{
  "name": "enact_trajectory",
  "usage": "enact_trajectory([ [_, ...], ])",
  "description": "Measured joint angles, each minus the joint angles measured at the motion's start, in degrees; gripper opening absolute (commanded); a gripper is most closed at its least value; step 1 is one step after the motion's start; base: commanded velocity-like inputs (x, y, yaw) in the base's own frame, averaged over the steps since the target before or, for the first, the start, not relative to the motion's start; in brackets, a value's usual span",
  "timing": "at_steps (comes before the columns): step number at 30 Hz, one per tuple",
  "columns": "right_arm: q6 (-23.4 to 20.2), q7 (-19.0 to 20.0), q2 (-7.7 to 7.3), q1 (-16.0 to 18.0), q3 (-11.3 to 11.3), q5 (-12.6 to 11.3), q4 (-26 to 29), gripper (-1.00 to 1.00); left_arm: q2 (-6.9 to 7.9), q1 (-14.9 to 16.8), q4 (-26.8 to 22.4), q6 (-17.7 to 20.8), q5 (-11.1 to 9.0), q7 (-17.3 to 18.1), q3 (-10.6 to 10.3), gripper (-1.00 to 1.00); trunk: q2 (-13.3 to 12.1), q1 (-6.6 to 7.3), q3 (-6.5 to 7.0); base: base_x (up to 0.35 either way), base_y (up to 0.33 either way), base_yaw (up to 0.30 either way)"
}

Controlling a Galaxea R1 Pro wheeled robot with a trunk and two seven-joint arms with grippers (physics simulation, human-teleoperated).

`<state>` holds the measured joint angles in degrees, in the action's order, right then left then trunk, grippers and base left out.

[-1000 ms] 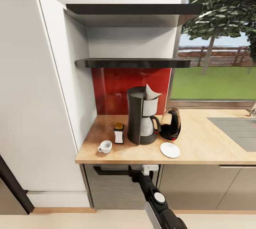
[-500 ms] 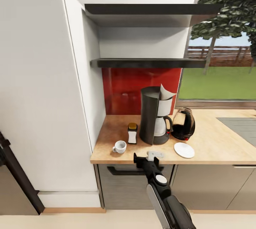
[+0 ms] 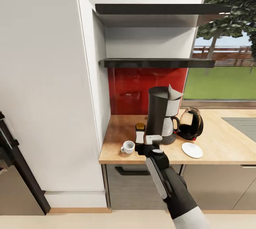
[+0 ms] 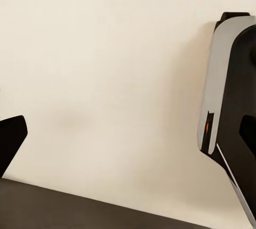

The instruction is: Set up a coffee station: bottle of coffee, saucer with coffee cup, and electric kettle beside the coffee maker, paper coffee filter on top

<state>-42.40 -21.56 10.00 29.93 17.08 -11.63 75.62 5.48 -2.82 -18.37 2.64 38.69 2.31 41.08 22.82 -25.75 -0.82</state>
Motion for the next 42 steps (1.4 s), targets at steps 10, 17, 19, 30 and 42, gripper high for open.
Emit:
enact_trajectory([
  [10, -11.29, -0.58, 0.00, 5.66, -0.31, -0.16, -1.07, 1.00, 0.10, -0.02, 0.13, 0.59, 6.57, -0.34, 0.15, 1.00, 0.00, 0.00, -0.01, 0.000, 0.001, 0.000],
  [17, -11.87, -0.62, 0.00, 5.87, -4.52, -0.04, -1.63, 1.00, 0.10, -0.09, 0.70, 4.20, 8.24, -0.56, 0.21, 1.00, 0.00, 0.00, -0.01, 0.000, 0.000, 0.000],
  [19, -11.87, -0.62, 0.00, 5.88, -5.32, -0.07, -2.02, 1.00, 0.10, -0.09, 0.85, 5.10, 8.33, -0.89, 0.23, 1.00, 0.00, 0.00, -0.01, 0.000, 0.000, 0.000],
  [30, -11.97, -0.63, 0.00, 5.89, -8.30, -0.09, -5.07, 1.00, -0.11, -0.09, 1.13, 6.07, 8.53, -1.74, 0.20, 1.00, 0.00, 0.00, -0.01, 0.000, 0.006, 0.000],
  [42, -11.87, -0.56, 0.00, 5.89, -10.35, -0.15, -5.33, 1.00, 0.00, -0.10, 1.15, 6.11, 8.48, -1.75, 0.26, 1.00, 0.00, 0.01, -0.01, 0.054, 0.200, 0.000],
])
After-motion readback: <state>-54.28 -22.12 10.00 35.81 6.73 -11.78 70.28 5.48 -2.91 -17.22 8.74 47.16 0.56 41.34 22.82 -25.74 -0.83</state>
